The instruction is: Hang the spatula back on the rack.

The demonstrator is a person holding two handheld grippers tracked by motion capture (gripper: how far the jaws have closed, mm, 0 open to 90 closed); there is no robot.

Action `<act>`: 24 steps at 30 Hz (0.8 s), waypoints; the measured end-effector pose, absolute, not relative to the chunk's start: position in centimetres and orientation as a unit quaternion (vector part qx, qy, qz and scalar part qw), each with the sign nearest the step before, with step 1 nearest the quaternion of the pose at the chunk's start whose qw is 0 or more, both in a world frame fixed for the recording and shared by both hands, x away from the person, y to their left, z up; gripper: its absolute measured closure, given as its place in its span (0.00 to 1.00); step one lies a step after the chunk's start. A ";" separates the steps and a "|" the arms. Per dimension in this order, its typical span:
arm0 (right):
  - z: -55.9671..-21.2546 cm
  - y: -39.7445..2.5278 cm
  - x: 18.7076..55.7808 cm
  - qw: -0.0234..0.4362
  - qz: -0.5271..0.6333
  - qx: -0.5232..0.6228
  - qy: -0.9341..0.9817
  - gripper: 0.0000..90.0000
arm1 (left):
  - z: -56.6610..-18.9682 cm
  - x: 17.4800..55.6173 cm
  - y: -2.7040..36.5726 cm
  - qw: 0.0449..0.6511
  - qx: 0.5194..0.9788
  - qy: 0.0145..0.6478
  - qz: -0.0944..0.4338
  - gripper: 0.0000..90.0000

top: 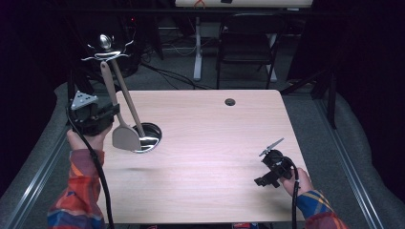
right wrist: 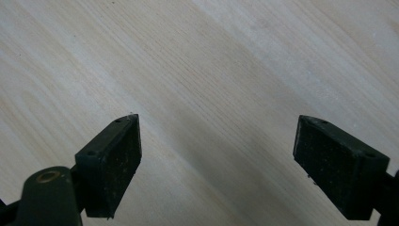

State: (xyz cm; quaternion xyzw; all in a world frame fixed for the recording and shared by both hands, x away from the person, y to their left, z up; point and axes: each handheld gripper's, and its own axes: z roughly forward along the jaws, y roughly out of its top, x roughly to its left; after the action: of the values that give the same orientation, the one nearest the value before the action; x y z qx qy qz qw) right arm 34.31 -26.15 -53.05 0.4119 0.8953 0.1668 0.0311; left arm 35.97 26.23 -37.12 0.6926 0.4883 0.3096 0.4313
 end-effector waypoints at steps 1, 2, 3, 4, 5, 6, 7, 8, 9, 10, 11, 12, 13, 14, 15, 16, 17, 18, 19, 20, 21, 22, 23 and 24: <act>-53.1 -26.2 34.3 0.024 0.170 0.412 0.895 0.17 | -37.1 36.0 26.2 0.431 0.693 0.488 0.311 0.87; -53.1 -26.2 34.3 0.023 0.170 0.412 0.895 0.17 | -37.1 36.1 26.2 0.429 0.694 0.487 0.311 0.87; -53.1 -26.2 34.3 0.028 0.169 0.414 0.894 0.17 | -37.2 36.1 26.2 0.430 0.693 0.487 0.312 0.87; -53.1 -26.3 34.3 0.033 0.168 0.415 0.893 0.17 | -37.2 36.1 26.1 0.429 0.693 0.487 0.314 0.87; -53.2 -26.2 34.3 0.031 0.176 0.419 0.890 0.17 | -37.2 36.1 26.1 0.426 0.692 0.488 0.320 0.87; -53.2 -26.3 34.3 0.029 0.170 0.415 0.893 0.17 | -37.3 36.1 26.0 0.426 0.689 0.488 0.326 0.86; -53.2 -26.3 34.3 0.028 0.169 0.414 0.894 0.17 | -37.4 36.1 25.9 0.427 0.688 0.488 0.326 0.86; -53.1 -26.4 34.2 0.027 0.169 0.413 0.895 0.17 | -37.4 36.1 25.9 0.429 0.688 0.488 0.323 0.86; -53.1 -26.4 34.2 0.027 0.169 0.413 0.895 0.17 | -37.4 36.1 25.9 0.430 0.688 0.488 0.322 0.86; -53.1 -26.4 34.1 0.026 0.172 0.413 0.894 0.17 | -37.4 36.1 25.8 0.432 0.687 0.488 0.322 0.86; -53.0 -26.5 34.0 0.032 0.173 0.415 0.892 0.17 | -37.4 36.1 25.8 0.431 0.687 0.487 0.323 0.86; -53.0 -26.5 33.9 0.030 0.180 0.421 0.889 0.17 | -37.5 36.2 25.8 0.432 0.688 0.486 0.323 0.86; -52.9 -26.6 33.9 0.031 0.173 0.418 0.891 0.17 | -37.5 36.2 25.8 0.434 0.687 0.485 0.323 0.86; -52.9 -26.5 33.9 0.032 0.173 0.418 0.891 0.17 | -37.5 36.1 25.7 0.432 0.686 0.486 0.326 0.85; -52.9 -26.5 33.9 0.029 0.172 0.416 0.892 0.17 | -37.5 36.1 25.7 0.430 0.688 0.484 0.329 0.85; -52.9 -26.5 33.9 0.029 0.173 0.416 0.892 0.17 | -37.5 36.0 25.7 0.431 0.688 0.483 0.328 0.85; -52.9 -26.5 33.9 0.029 0.173 0.416 0.892 0.17 | -37.5 36.0 25.7 0.432 0.688 0.482 0.328 0.85; -52.9 -26.5 33.9 0.032 0.173 0.416 0.892 0.17 | -37.5 35.9 25.8 0.432 0.688 0.481 0.330 0.84; -52.9 -26.4 33.9 0.029 0.177 0.417 0.891 0.17 | -37.5 35.8 25.8 0.436 0.685 0.480 0.332 0.83; -52.9 -26.4 33.9 0.023 0.177 0.414 0.893 0.17 | -37.4 35.7 25.9 0.439 0.684 0.480 0.331 0.81; -52.9 -26.4 33.9 0.023 0.177 0.414 0.893 0.17 | -37.3 35.6 26.0 0.443 0.682 0.479 0.330 0.81; -53.0 -26.4 33.9 0.023 0.178 0.417 0.891 0.17 | -37.3 35.5 26.0 0.447 0.680 0.479 0.330 0.80; -52.9 -26.5 33.9 0.028 0.177 0.417 0.891 0.17 | -37.3 35.4 26.1 0.450 0.679 0.478 0.327 0.77; -52.9 -26.5 33.8 0.026 0.183 0.421 0.888 0.17 | -37.3 35.3 26.2 0.451 0.679 0.481 0.324 0.74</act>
State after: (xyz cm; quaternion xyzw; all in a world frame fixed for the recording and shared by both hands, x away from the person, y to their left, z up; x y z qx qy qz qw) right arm 33.81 -26.54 -52.90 0.4214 0.8879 0.1828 0.0264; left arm 35.29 26.20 -37.34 0.6788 0.4809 0.3238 0.4506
